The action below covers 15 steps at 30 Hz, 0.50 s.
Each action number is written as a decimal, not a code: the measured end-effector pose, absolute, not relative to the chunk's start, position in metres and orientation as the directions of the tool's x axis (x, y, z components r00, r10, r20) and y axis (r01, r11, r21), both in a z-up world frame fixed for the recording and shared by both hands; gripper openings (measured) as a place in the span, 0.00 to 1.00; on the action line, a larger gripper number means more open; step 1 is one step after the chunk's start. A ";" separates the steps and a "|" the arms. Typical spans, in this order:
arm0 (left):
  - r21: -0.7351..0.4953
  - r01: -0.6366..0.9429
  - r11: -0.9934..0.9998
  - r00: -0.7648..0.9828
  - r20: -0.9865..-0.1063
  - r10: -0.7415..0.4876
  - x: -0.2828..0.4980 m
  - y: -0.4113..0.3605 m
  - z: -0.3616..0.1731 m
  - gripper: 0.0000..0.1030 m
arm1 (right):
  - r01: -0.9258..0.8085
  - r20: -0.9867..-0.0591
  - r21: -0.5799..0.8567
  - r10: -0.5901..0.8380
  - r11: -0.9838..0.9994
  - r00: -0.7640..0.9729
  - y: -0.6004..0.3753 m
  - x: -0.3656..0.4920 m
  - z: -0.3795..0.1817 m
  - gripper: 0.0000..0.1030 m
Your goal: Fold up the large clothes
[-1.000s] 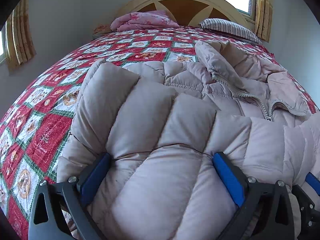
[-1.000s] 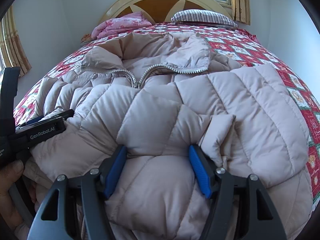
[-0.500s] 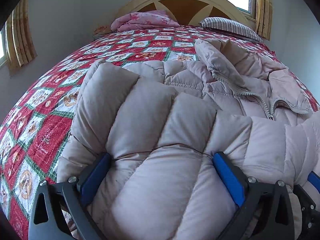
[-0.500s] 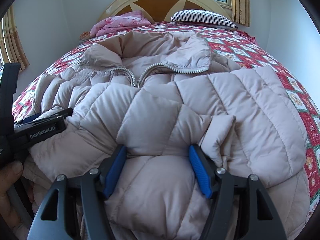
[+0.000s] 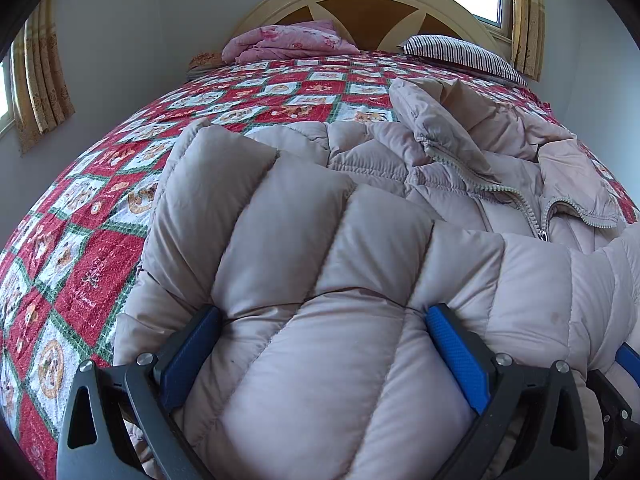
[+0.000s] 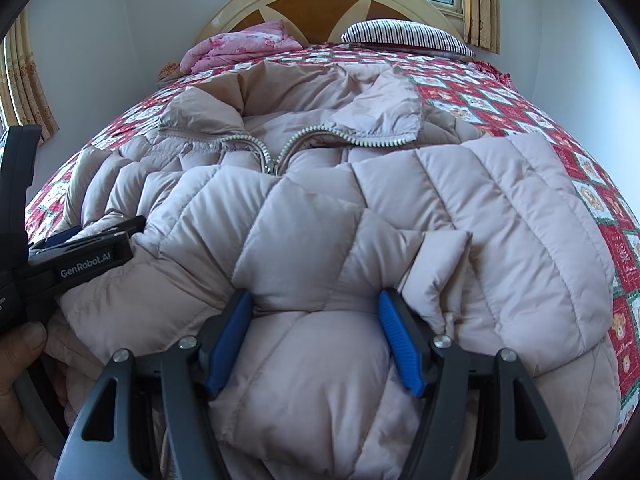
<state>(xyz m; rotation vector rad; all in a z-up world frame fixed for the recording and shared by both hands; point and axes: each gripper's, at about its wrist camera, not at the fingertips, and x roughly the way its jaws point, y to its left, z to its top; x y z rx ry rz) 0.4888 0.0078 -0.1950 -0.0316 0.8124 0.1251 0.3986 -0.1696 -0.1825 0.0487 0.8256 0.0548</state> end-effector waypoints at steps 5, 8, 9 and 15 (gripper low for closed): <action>0.017 -0.123 0.992 0.682 -0.725 0.097 0.490 0.008 -0.195 0.99 | -0.030 -0.732 0.068 0.070 0.997 0.677 -0.170 0.399 -0.182 0.67; 0.016 -0.122 0.992 0.682 -0.725 0.096 0.489 0.008 -0.195 0.99 | -0.029 -0.732 0.069 0.070 0.997 0.678 -0.170 0.399 -0.183 0.67; 0.015 -0.122 0.992 0.682 -0.725 0.095 0.489 0.008 -0.195 0.99 | -0.029 -0.732 0.069 0.070 0.997 0.678 -0.170 0.399 -0.183 0.67; -0.004 -0.120 0.993 0.690 -0.720 0.081 0.488 0.011 -0.192 0.99 | -0.030 -0.731 0.074 0.074 0.997 0.679 -0.170 0.398 -0.182 0.67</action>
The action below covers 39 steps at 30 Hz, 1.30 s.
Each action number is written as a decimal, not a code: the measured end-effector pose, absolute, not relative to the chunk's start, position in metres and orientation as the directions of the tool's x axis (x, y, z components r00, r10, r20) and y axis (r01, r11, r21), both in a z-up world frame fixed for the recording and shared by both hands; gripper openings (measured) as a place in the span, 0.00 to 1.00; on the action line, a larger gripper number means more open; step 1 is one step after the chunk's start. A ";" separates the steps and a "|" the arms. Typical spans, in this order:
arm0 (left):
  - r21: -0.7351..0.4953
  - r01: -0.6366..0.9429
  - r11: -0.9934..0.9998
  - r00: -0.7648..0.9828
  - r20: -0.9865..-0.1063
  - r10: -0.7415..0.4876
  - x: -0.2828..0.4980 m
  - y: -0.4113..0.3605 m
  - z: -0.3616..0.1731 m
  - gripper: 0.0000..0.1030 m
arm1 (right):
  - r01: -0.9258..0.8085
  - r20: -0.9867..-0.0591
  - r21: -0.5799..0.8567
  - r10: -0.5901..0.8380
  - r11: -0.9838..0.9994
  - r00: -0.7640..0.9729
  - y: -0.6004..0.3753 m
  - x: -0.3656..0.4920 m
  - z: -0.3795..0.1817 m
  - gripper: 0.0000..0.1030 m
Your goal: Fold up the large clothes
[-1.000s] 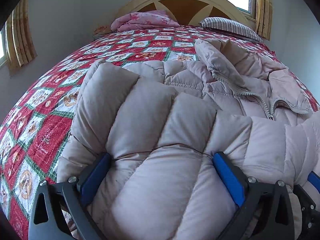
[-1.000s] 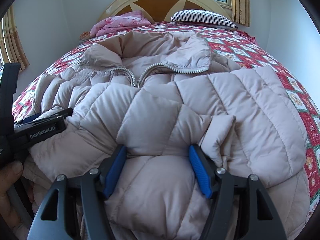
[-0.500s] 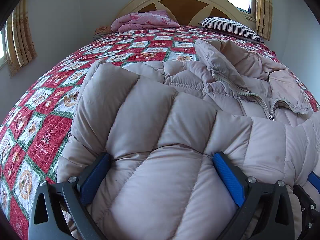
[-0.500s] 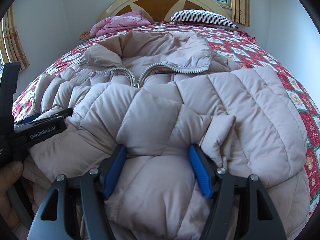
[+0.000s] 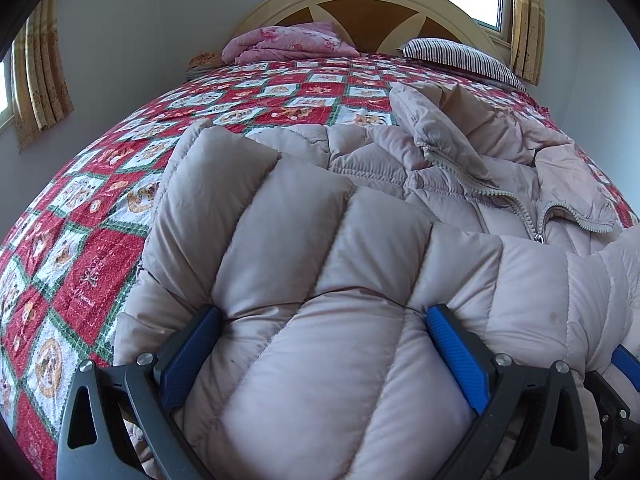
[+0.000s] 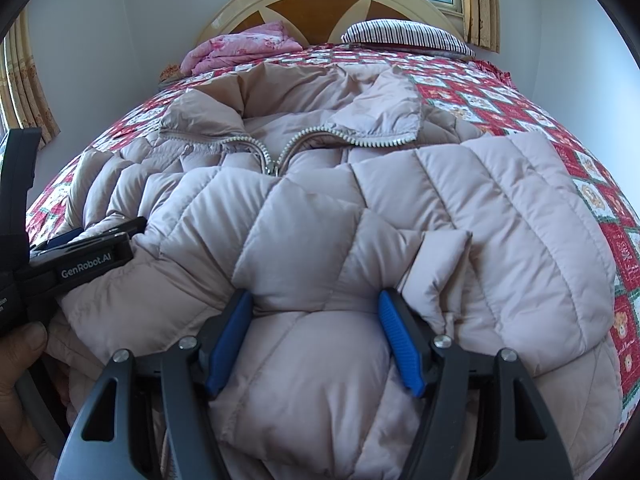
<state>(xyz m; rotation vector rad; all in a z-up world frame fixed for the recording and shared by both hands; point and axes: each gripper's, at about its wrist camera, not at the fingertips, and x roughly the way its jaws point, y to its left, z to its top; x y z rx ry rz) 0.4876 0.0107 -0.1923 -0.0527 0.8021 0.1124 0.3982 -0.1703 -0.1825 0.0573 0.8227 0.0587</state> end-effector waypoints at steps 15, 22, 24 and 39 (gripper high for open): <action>-0.048 -0.114 0.992 0.702 -0.711 0.047 0.485 0.014 -0.192 0.99 | -0.091 -0.648 0.179 0.187 0.980 0.739 -0.206 0.435 -0.101 0.91; -0.063 -0.113 0.992 0.706 -0.707 0.036 0.485 0.015 -0.192 0.99 | -0.065 -0.709 0.004 0.049 0.998 0.703 -0.213 0.577 -0.089 0.91; -0.063 -0.113 0.992 0.707 -0.706 0.036 0.485 0.015 -0.192 0.99 | -0.093 -0.735 -0.036 0.037 0.995 0.677 -0.211 0.608 -0.098 0.90; -0.061 -0.107 0.992 0.707 -0.706 0.033 0.483 0.015 -0.188 0.99 | -0.231 -0.623 -0.309 -0.013 0.922 0.782 -0.203 0.569 -0.125 0.10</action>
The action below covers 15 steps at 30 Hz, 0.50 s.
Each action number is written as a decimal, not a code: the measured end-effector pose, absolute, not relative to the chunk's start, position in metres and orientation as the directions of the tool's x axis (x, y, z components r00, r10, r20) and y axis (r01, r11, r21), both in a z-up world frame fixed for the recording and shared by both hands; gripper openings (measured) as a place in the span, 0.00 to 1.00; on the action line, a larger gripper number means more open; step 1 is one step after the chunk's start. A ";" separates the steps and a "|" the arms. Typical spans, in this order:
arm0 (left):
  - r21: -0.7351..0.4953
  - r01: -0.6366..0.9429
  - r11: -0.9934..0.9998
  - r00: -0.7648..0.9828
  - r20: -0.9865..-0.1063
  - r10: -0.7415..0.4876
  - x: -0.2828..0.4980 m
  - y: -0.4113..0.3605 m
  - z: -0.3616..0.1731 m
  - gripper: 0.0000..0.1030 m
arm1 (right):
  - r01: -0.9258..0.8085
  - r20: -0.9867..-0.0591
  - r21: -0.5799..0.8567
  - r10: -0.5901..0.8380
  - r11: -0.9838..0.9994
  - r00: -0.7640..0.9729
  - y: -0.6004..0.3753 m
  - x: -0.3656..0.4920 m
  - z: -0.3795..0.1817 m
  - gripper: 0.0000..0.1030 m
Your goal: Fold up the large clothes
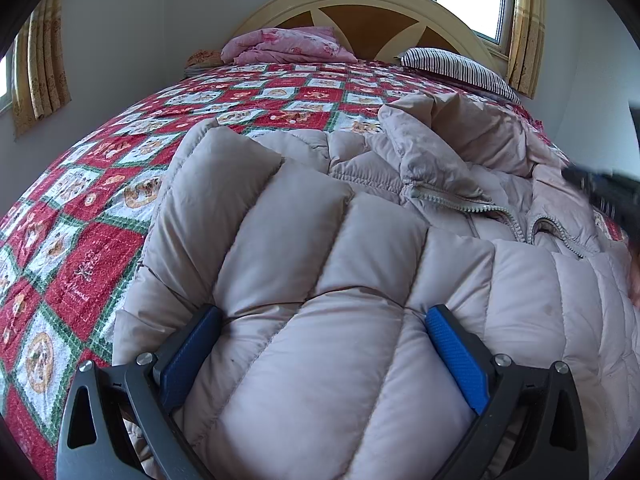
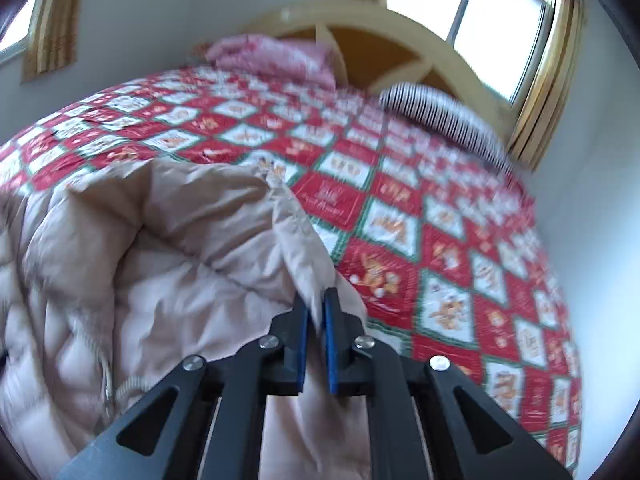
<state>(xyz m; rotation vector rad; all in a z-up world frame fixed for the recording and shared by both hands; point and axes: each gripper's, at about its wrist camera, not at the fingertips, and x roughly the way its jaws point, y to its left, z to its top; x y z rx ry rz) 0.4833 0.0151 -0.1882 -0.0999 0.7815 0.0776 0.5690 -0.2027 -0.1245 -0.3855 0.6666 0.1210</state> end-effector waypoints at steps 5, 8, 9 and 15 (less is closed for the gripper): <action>-0.068 -0.013 0.998 0.773 -0.634 -0.033 0.475 0.009 -0.129 0.99 | -0.185 -0.602 -0.323 -0.051 0.928 0.797 -0.220 0.548 -0.153 0.05; -0.027 0.072 0.997 0.839 -0.539 -0.076 0.492 -0.005 -0.081 0.99 | -0.174 -0.610 -0.253 -0.018 0.952 0.792 -0.230 0.552 -0.151 0.05; -0.001 0.107 0.994 0.840 -0.535 -0.091 0.510 -0.013 -0.072 0.99 | -0.180 -0.616 -0.235 -0.003 0.955 0.787 -0.232 0.553 -0.152 0.05; 0.246 0.169 0.955 0.790 -0.612 0.018 0.628 -0.041 -0.114 0.99 | -0.187 -0.634 -0.194 0.022 0.963 0.773 -0.235 0.555 -0.156 0.07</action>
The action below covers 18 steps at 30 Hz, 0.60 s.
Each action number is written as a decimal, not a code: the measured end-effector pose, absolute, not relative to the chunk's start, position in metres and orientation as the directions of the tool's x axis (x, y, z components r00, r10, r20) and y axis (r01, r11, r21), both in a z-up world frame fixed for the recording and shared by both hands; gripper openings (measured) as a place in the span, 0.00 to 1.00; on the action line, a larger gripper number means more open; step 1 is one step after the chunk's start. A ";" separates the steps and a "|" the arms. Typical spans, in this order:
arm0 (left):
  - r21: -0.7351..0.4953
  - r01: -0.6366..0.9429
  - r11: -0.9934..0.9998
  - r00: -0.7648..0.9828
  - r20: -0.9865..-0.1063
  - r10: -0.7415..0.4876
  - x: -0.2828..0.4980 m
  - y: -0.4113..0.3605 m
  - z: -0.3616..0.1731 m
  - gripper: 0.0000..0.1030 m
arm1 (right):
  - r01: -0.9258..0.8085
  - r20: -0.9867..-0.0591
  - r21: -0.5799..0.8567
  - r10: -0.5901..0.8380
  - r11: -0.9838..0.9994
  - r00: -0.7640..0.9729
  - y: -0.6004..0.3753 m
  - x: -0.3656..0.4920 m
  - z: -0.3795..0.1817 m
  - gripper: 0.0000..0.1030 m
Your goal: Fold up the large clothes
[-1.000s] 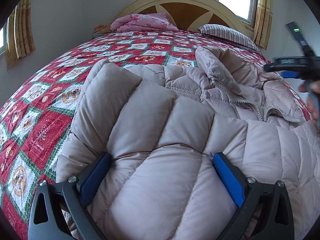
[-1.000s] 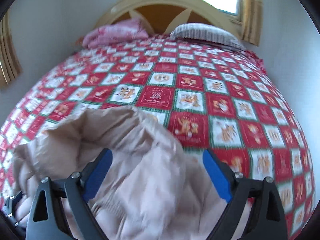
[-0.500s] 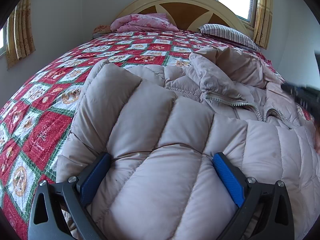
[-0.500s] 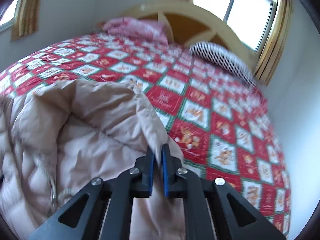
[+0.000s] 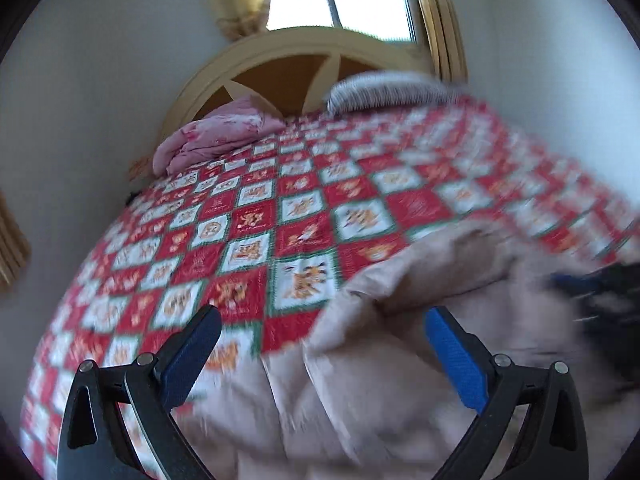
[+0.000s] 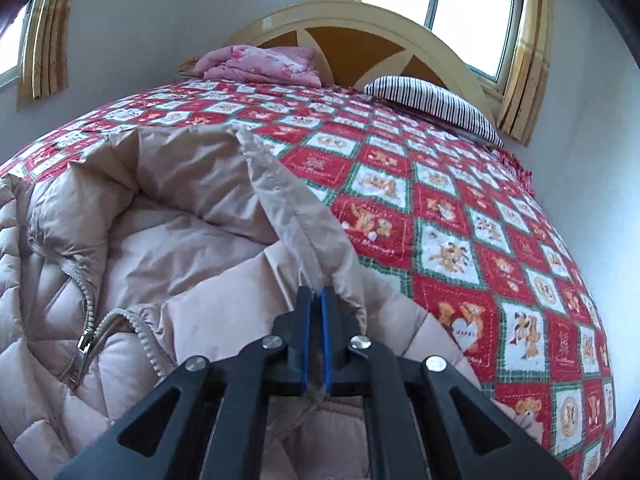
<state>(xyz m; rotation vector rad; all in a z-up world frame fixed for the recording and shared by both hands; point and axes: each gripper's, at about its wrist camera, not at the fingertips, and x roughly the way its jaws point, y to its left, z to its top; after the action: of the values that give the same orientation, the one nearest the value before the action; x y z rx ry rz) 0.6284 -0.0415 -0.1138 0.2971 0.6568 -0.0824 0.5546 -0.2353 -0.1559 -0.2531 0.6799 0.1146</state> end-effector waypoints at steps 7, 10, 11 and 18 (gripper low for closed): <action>0.324 0.278 0.904 0.737 -0.676 0.016 0.649 -0.053 -0.161 0.13 | -0.182 -0.642 -0.144 0.049 0.973 0.765 -0.244 0.554 -0.159 0.07; 0.330 0.298 0.896 0.766 -0.643 -0.018 0.634 -0.047 -0.158 0.12 | -0.198 -0.652 -0.122 0.072 0.973 0.755 -0.247 0.553 -0.153 0.36; 0.326 0.302 0.896 0.769 -0.638 -0.027 0.631 -0.045 -0.157 0.12 | -0.203 -0.642 -0.130 0.074 0.971 0.763 -0.247 0.551 -0.147 0.51; 0.341 0.329 0.881 0.791 -0.609 -0.060 0.620 -0.044 -0.158 0.11 | -0.325 -0.554 -0.324 0.100 0.888 0.826 -0.207 0.582 -0.096 1.00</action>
<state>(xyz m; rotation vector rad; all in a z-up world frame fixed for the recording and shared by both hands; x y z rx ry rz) 0.6198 -0.0443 -0.1583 0.4522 0.6276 -0.2171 0.5818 -0.2066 -0.0962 -0.4232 0.5562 0.2330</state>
